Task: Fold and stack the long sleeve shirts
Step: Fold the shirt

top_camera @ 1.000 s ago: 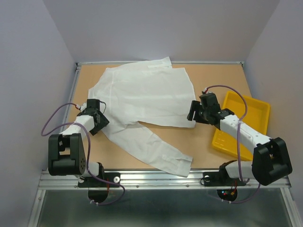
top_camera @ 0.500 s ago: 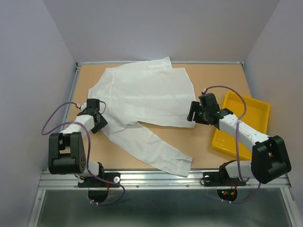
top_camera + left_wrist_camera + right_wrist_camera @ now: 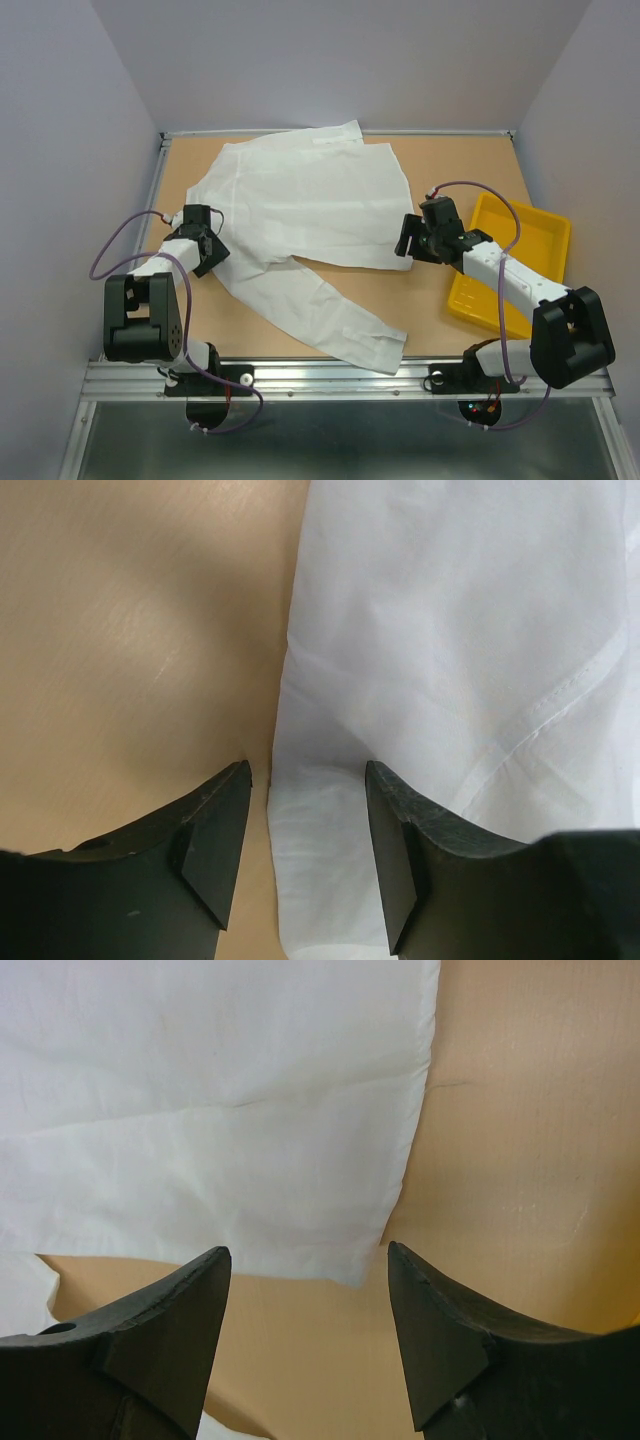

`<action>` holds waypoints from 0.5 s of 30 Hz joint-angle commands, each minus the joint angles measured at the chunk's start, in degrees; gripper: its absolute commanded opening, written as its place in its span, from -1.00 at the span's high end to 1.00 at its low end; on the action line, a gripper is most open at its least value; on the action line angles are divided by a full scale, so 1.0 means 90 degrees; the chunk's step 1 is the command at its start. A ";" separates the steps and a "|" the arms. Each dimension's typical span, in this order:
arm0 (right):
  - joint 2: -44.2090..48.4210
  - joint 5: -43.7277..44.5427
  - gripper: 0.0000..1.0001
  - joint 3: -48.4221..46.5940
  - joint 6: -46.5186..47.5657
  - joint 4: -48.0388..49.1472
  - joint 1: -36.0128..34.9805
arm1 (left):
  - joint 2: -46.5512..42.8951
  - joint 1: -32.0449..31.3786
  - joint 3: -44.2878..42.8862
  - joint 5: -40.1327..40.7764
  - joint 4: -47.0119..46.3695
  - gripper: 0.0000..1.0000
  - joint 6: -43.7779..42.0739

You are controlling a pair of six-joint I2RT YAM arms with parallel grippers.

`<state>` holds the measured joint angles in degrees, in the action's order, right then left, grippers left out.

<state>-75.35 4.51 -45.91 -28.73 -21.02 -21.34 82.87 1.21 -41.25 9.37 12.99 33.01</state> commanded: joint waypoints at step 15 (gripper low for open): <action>-0.0172 0.0250 -0.39 0.0179 -0.0147 0.0050 0.0008 | 0.0256 -0.0105 0.0151 -0.0377 0.0284 0.96 0.0140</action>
<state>-76.42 5.17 -45.91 -28.95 -21.02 -21.34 83.94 0.91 -40.97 8.56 10.44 34.00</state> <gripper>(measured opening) 0.694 0.058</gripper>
